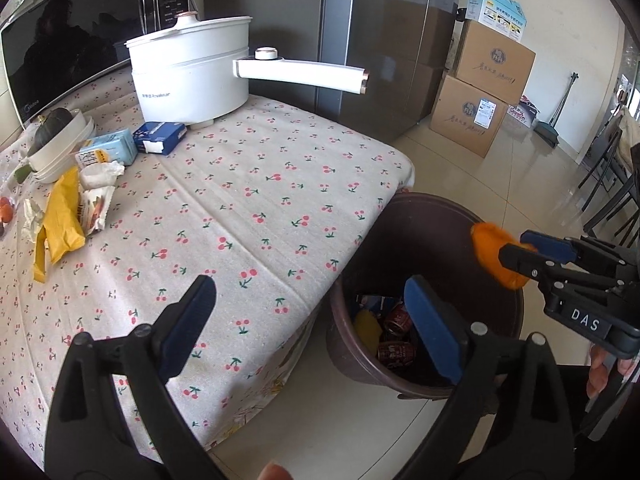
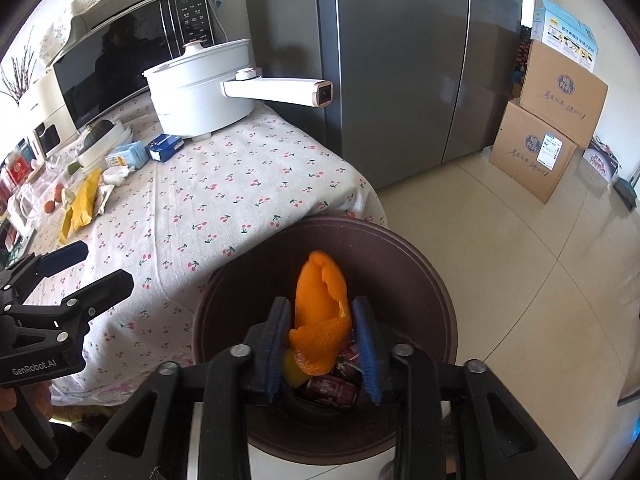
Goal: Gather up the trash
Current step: 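Carry the red can into the bin with the left tool while the right tool releases the orange peel there, then move both tools back over the table toward the remaining snack packets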
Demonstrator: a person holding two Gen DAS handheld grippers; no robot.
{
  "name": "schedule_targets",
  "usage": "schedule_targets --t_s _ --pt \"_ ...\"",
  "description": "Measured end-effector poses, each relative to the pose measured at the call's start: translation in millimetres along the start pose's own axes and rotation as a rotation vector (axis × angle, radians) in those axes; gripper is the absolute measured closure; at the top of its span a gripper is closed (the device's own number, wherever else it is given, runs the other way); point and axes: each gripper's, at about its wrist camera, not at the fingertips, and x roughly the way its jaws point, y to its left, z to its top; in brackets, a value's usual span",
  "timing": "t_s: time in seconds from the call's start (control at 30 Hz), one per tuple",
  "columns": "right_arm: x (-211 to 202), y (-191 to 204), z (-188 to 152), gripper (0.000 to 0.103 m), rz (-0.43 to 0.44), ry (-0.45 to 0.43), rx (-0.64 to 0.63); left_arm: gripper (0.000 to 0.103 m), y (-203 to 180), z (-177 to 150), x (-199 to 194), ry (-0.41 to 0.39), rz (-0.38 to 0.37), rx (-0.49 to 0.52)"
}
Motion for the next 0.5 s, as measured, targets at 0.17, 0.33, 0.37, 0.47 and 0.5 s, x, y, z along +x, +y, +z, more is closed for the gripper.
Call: schedule_targets --t_s 0.17,0.33,0.37,0.47,0.5 --pt "-9.1 2.8 3.7 0.028 -0.005 -0.046 0.009 0.007 9.6 -1.5 -6.5 -0.006 0.041 -0.009" --pt "-14.0 13.7 9.0 0.023 -0.033 -0.081 -0.026 0.007 19.8 -0.7 -15.3 -0.024 0.076 -0.026" --pt "-14.9 15.4 10.1 0.023 -0.031 -0.086 -0.028 0.007 21.4 -0.7 -17.7 -0.03 0.083 -0.029" --pt "-17.4 20.1 13.8 0.02 -0.023 -0.101 -0.029 0.006 26.5 0.0 -24.7 -0.048 0.1 -0.039" --pt "-17.9 21.6 15.5 0.019 -0.02 -0.104 -0.028 0.006 28.2 0.4 -26.7 -0.053 0.108 -0.041"
